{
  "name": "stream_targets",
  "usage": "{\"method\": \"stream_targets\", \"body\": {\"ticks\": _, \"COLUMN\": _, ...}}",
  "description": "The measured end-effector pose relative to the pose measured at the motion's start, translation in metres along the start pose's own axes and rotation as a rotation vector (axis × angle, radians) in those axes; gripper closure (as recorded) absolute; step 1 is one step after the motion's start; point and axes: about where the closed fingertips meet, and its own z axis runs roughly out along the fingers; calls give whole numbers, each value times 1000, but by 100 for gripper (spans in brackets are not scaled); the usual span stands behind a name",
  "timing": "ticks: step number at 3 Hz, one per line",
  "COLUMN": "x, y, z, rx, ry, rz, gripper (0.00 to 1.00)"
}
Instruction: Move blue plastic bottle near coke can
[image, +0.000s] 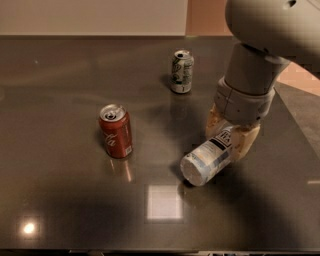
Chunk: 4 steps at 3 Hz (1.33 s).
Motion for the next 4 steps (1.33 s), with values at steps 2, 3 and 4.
{"method": "stream_targets", "body": {"ticks": 2, "x": -66, "y": -26, "z": -23, "rx": 50, "ry": -41, "rz": -125, "gripper": 100}}
{"method": "stream_targets", "body": {"ticks": 3, "x": -95, "y": -37, "z": -17, "rx": 40, "ry": -60, "rz": -174, "gripper": 100}}
{"method": "stream_targets", "body": {"ticks": 4, "x": -110, "y": -49, "z": -3, "rx": 28, "ry": -51, "rz": -189, "gripper": 100}}
